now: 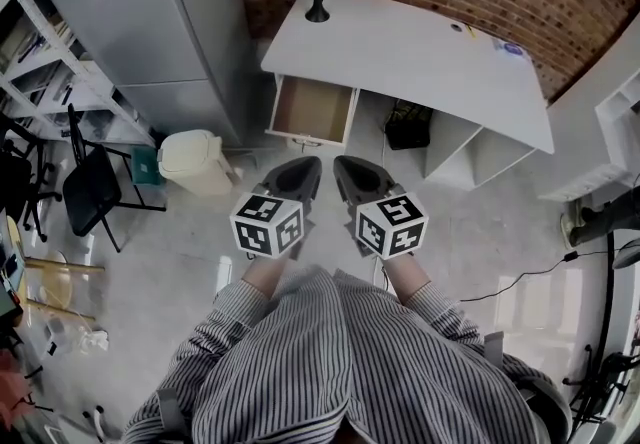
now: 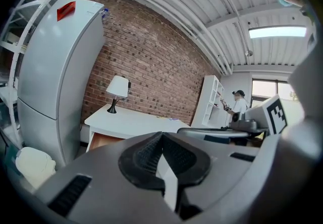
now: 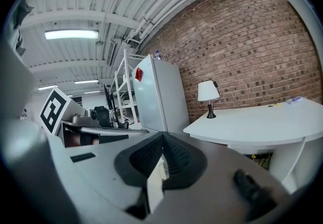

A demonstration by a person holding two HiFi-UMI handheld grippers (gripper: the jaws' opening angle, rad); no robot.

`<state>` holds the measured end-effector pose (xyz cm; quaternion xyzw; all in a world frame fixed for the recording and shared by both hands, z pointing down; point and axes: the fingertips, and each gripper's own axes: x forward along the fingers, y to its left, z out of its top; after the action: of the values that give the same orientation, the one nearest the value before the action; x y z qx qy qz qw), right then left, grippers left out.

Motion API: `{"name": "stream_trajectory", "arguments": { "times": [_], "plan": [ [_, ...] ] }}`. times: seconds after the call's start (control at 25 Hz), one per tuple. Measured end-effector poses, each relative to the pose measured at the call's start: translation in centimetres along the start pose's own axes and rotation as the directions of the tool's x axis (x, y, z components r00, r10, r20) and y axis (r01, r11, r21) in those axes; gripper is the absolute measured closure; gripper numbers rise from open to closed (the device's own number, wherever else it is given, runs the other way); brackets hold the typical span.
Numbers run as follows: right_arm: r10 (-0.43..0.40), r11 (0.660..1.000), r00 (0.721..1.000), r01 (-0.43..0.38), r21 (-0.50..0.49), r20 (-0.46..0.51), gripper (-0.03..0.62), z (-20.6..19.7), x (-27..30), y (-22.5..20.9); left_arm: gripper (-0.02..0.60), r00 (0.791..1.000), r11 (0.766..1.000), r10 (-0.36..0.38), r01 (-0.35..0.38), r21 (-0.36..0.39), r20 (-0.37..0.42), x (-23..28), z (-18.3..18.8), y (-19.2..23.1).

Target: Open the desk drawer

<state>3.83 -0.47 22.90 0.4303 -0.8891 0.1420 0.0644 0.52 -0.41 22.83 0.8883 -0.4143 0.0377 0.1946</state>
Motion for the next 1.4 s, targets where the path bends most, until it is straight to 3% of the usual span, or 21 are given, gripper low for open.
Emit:
{"name": "stream_trajectory", "arguments": {
  "times": [0.88,1.4],
  "plan": [
    [-0.015,0.999,0.999,0.014,-0.03,-0.044,0.577,-1.0,0.4,1.5,0.569,0.998,0.998,0.054,-0.054,0.038,-0.007,-1.5,-0.7,0.3],
    [-0.026,0.999,0.998,0.024,-0.034,-0.051,0.577,-1.5,0.2,1.2,0.569,0.999,0.999,0.026,-0.025,0.041,-0.021,-1.2,-1.3,-0.8]
  ]
}}
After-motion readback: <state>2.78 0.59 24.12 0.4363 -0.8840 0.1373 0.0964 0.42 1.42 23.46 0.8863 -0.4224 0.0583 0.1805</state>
